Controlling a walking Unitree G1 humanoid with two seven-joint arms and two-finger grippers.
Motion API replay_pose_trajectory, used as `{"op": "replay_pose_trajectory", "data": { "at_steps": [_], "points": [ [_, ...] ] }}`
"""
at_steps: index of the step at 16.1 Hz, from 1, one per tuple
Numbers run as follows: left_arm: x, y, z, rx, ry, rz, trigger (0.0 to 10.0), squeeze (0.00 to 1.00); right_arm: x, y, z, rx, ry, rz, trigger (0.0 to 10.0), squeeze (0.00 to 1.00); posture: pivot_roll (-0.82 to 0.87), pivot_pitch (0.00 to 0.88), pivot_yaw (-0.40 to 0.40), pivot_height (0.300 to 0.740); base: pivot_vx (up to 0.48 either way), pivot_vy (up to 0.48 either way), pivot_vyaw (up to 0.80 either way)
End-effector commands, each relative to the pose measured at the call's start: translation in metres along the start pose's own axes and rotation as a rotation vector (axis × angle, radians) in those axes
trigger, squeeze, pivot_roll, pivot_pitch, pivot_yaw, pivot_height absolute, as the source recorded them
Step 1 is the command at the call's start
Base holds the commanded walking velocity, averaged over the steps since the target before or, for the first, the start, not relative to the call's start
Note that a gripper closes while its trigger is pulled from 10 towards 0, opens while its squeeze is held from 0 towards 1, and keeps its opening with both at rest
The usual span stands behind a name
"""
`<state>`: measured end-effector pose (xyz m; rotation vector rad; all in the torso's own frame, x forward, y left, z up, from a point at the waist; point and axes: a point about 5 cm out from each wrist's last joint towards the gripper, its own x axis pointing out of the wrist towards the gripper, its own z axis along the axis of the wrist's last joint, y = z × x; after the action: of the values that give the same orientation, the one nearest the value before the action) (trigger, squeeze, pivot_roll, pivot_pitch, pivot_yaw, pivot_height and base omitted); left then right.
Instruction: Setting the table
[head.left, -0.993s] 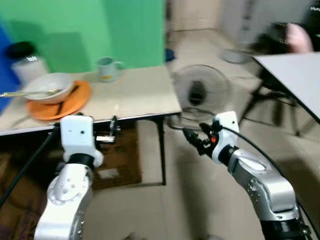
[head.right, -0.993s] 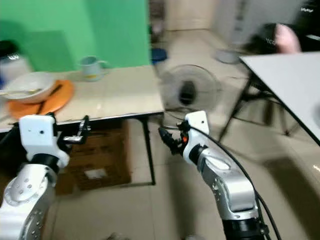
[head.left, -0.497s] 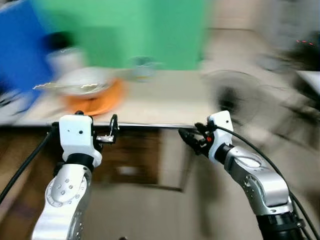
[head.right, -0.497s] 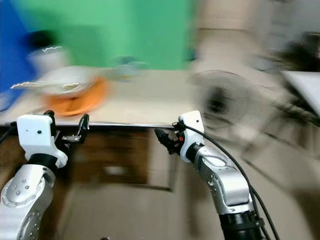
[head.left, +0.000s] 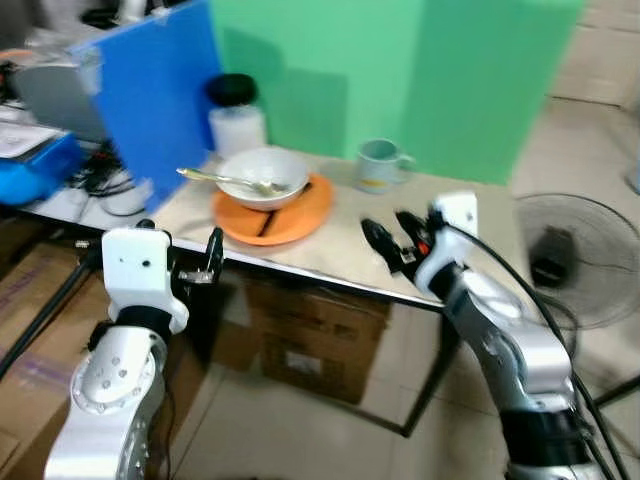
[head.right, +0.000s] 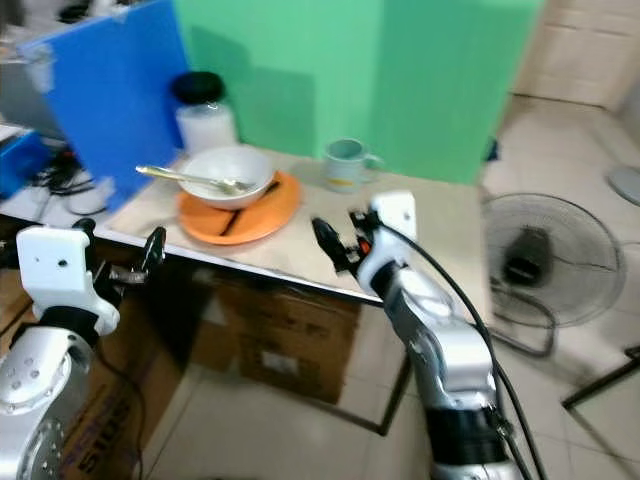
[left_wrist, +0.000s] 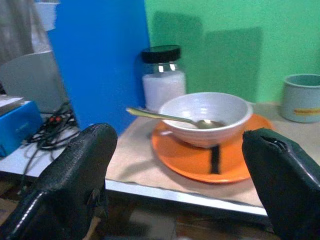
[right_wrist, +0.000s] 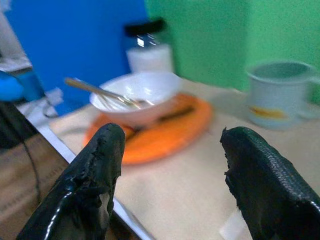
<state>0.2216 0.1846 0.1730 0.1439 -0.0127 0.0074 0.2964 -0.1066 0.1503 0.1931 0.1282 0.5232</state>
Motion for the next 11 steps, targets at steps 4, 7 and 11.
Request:
{"op": "replay_pose_trajectory", "data": {
  "at_steps": [4, 7, 11],
  "points": [
    [0.0034, -0.0028, 0.0055, -0.003, -0.023, -0.035, 10.0, 0.00, 0.0019, -0.0050, 0.0022, 0.011, -0.010, -0.020, 10.0, 0.00, -0.03, 0.000, -0.003, 0.740, 0.332, 0.000, -0.78],
    [0.0041, -0.0011, 0.0083, 0.000, -0.031, -0.044, 10.0, 0.00, 0.0010, -0.0046, 0.0036, 0.010, -0.026, -0.027, 10.0, 0.00, -0.03, 0.006, 0.000, 0.740, 0.330, 0.000, -0.53],
    [0.0050, -0.0013, 0.0115, 0.003, -0.036, -0.057, 10.0, 0.00, 0.0025, -0.0041, 0.0018, 0.023, -0.023, -0.029, 10.0, 0.00, -0.03, 0.011, 0.006, 0.740, 0.331, 0.000, 0.00]
  ]
}}
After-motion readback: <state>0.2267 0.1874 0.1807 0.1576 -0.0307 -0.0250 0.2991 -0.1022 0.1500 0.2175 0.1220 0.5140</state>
